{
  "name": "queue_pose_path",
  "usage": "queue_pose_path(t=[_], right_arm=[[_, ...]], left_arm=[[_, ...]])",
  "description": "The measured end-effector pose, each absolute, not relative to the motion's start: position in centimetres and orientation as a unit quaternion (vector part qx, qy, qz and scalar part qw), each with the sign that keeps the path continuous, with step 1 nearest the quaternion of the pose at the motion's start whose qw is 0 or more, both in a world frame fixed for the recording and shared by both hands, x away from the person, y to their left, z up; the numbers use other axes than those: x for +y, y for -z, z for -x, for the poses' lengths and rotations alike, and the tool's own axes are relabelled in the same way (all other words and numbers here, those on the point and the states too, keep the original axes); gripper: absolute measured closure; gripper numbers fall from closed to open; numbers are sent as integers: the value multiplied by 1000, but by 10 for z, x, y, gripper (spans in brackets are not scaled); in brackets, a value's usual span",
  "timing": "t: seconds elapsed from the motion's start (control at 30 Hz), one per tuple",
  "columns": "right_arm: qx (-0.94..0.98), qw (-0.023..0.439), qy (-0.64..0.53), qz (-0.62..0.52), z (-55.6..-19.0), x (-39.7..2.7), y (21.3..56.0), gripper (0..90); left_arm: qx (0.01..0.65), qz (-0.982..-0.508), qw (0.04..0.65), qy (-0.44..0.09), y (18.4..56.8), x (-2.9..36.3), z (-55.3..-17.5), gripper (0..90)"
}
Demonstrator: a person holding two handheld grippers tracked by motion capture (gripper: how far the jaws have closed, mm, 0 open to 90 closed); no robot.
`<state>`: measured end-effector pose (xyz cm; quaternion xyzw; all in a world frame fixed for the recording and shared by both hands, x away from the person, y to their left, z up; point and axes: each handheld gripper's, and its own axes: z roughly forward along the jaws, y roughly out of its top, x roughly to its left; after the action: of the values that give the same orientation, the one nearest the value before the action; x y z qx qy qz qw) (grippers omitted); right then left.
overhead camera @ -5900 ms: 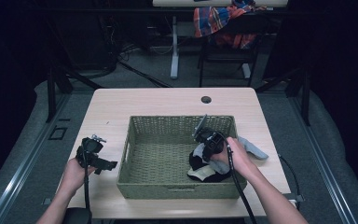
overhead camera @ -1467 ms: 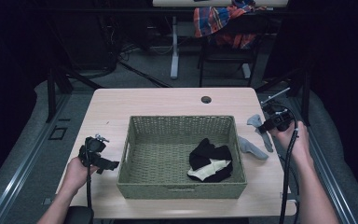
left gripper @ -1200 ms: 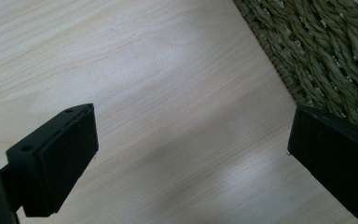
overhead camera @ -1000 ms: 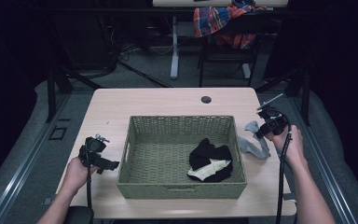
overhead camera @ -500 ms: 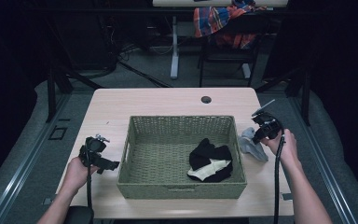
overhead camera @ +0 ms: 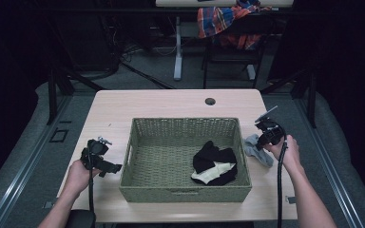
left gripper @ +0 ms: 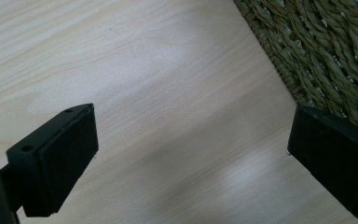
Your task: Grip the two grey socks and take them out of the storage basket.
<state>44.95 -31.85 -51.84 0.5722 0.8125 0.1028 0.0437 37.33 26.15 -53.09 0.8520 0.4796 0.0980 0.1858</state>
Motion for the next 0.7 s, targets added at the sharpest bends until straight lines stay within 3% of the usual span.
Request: queue_pose_path(t=[0.43, 0.57, 0.6, 0.63, 0.67, 0.7], right_arm=[[811, 24, -94, -577, -451, -321, 529, 800], [810, 31, -102, -577, -450, -323, 524, 639], [810, 31, -102, -577, -450, -323, 524, 639], [810, 41, -116, -573, -448, -323, 516, 540], [812, 44, -118, -570, -446, -324, 511, 498], [812, 44, -118, -570, -446, -324, 511, 498]], left_arm=[[479, -852, 186, -98, 530, 261, -373, 18], [481, -850, 189, -101, 530, 261, -373, 18], [481, -850, 189, -101, 530, 261, -373, 18], [481, -850, 189, -101, 530, 261, -373, 18], [481, -850, 189, -101, 530, 261, -373, 18], [481, -850, 189, -101, 530, 261, -373, 18]])
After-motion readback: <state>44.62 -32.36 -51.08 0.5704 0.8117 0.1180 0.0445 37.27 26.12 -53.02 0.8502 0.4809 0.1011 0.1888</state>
